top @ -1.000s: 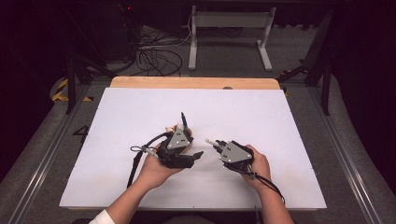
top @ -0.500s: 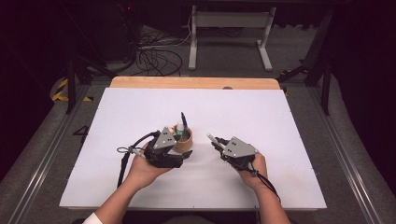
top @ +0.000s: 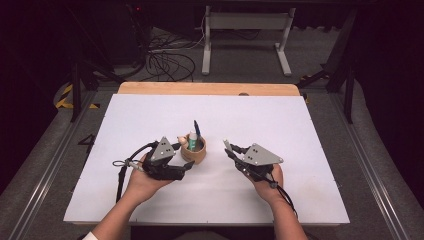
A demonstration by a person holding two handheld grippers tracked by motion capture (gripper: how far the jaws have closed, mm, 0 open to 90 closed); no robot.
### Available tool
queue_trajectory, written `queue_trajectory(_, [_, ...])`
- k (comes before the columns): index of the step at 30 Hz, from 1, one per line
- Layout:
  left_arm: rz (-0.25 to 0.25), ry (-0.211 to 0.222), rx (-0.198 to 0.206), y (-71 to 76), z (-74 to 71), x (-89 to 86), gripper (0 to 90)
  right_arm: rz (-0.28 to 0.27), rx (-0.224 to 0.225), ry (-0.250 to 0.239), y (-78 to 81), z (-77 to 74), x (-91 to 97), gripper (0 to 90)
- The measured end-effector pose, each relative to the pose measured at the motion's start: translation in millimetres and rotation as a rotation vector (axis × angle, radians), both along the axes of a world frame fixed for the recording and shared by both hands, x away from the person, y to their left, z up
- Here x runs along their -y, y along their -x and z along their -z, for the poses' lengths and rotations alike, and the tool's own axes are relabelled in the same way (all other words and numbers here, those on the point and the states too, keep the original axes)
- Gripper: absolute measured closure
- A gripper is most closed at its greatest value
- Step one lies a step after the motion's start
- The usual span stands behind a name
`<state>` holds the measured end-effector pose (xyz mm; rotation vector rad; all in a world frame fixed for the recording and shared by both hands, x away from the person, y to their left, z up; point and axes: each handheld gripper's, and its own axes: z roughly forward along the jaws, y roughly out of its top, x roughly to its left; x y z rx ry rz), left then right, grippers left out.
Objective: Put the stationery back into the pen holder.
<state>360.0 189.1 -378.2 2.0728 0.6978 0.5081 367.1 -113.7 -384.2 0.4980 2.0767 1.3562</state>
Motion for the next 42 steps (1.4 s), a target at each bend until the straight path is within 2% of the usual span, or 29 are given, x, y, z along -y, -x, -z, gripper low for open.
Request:
queue_trajectory(2, [0.001,0.000,0.011,-0.2,-0.3,-1.8,25.5,0.005,-0.004,-0.031,-0.2,-1.1,0.8,78.9])
queue_trajectory(9, [-0.005,0.023,0.010,-0.4,2.0,-8.5,23.4,-0.013,-0.031,-0.131,-1.4,-5.4,-0.4,78.8])
queue_trajectory(16, [-0.003,0.026,0.025,2.5,2.7,-14.1,21.8,-0.034,-0.039,-0.197,-3.6,-8.8,-11.2,78.8])
queue_trajectory(24, [-0.012,0.034,0.012,2.0,4.4,-18.6,21.4,-0.065,-0.042,-0.262,-6.6,-11.9,-29.2,78.8])
queue_trajectory(31, [-0.010,0.032,0.009,2.0,5.2,-19.0,21.1,-0.085,-0.024,-0.290,-10.2,-15.8,-45.2,78.8])
queue_trajectory(33, [-0.016,0.036,0.021,2.2,5.0,-19.8,21.1,-0.084,-0.018,-0.290,-11.7,-15.9,-49.1,78.8])
queue_trajectory(42, [-0.020,0.057,0.008,1.8,5.9,-21.4,21.1,-0.092,-0.028,-0.328,-23.1,-13.6,-61.9,78.8])
